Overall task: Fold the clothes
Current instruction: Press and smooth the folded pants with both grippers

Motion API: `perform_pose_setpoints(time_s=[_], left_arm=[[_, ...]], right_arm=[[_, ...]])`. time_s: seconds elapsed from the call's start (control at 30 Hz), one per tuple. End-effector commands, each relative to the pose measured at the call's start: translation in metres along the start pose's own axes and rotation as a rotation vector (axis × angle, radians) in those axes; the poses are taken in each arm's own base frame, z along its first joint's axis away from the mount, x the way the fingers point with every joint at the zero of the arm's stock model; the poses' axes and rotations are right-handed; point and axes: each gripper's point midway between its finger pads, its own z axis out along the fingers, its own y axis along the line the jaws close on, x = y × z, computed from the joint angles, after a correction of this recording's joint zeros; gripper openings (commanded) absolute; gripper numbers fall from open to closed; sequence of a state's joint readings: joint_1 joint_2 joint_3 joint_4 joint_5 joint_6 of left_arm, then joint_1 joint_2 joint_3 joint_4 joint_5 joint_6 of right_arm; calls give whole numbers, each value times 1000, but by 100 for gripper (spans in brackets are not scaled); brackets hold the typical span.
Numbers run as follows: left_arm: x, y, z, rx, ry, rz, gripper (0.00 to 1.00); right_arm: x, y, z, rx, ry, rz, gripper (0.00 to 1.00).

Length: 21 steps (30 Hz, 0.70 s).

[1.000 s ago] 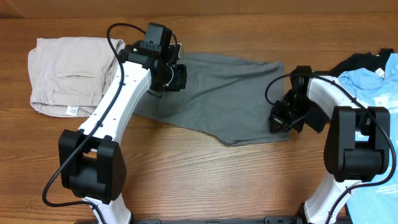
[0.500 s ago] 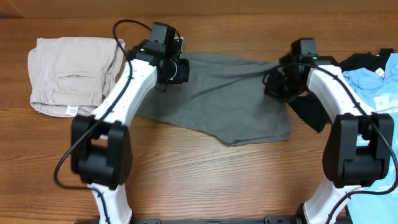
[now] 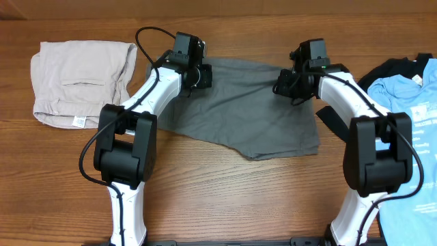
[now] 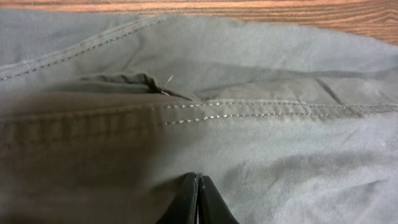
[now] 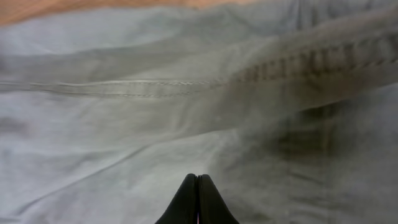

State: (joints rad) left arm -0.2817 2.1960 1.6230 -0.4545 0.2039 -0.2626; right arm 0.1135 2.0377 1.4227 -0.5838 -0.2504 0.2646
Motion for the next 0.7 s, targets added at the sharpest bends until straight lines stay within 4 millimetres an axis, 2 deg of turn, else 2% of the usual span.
perform_pose_setpoints(time_s=[0.0, 0.13, 0.3, 0.4, 0.53, 0.6, 0.67], left_arm=[[-4, 6, 3, -31, -19, -18, 4], [-9, 18, 2, -101, -48, -20, 4], [-13, 32, 0, -180, -71, -20, 4], [-22, 37, 2, -211, -117, -17, 4], [-25, 42, 17, -219, -145, -16, 4], [-18, 57, 33, -267, -134, -22, 4], [-14, 75, 35, -335, -132, -32, 4]], right_arm=[[-1, -7, 16, 15, -5, -5, 4], [-22, -7, 23, 11, -92, -26, 4], [-45, 1, 21, -14, -187, -49, 4], [-55, -6, 22, 26, -233, -51, 4], [-49, -19, 36, 73, -216, -41, 4], [-43, -27, 48, 95, -196, -34, 4], [-40, -34, 54, 120, -190, -30, 4]])
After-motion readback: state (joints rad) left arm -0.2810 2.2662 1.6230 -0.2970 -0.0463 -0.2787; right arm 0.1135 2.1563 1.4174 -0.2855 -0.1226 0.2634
